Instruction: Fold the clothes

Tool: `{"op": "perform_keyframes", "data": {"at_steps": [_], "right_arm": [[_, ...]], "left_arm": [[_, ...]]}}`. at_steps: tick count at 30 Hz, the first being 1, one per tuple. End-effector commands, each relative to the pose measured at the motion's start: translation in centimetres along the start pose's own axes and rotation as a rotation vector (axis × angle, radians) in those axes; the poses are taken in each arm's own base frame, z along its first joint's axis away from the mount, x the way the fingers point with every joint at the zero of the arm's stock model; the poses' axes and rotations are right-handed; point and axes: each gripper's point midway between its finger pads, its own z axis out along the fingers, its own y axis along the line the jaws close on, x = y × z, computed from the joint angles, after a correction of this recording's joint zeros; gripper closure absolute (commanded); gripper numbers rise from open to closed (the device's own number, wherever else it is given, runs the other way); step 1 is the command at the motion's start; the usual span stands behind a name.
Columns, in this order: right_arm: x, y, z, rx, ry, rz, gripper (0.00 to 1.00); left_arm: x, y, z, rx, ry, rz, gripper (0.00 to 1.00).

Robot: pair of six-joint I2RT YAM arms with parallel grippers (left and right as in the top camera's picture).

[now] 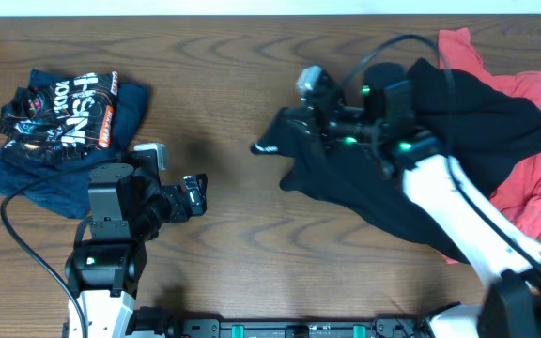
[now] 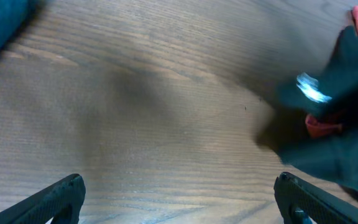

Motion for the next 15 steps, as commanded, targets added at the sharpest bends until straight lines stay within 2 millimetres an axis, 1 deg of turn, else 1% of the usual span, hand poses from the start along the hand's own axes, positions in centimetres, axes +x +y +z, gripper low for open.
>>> {"op": "perform_keyframes", "data": {"at_steps": [1, 2, 3, 4, 5, 6, 8, 10, 13, 15], "right_arm": [[0.9, -4.6, 1.1, 0.240, 0.003, 0.121, 0.64], [0.9, -5.6, 1.1, 0.286, -0.009, 0.145, 0.55], [0.8, -6.4, 0.9, 0.322, -0.021, 0.159, 0.57], [0.6, -7.4, 0.4, 0.362, -0.035, 0.176, 0.49], [0.5, -8.0, -0.1, 0.384, -0.044, 0.189, 0.14], [0.3, -8.6, -0.8, 0.400, -0.053, 0.200, 0.01], [0.4, -10.2, -2.9, 0.452, -0.056, 0.250, 0.01], [1.3, -11.9, -5.4, 0.526, -0.036, 0.334, 0.01], [3.8, -13.7, -9.8, 0.644, 0.038, 0.450, 0.01], [6.2, -14.6, -13.5, 0.749, 0.110, 0.530, 0.01]], "left_arm": [[-0.9, -0.5, -0.4, 0.018, -0.021, 0.003, 0.02], [-0.9, -0.5, -0.4, 0.017, -0.018, 0.002, 0.02], [-0.9, -0.4, -0.3, 0.017, -0.016, 0.001, 0.02], [-0.8, -0.4, -0.2, 0.015, -0.010, -0.001, 0.02], [-0.7, -0.4, -0.1, 0.015, -0.006, -0.002, 0.02], [-0.7, -0.3, 0.0, 0.014, -0.001, -0.004, 0.02], [-0.5, -0.2, 0.4, 0.010, 0.016, -0.009, 0.02], [-0.3, 0.0, 0.9, 0.007, 0.031, -0.014, 0.02], [-0.1, -0.2, 1.9, 0.016, 0.055, -0.006, 0.02], [0.1, -1.2, 2.9, 0.052, 0.076, 0.014, 0.01]]}}
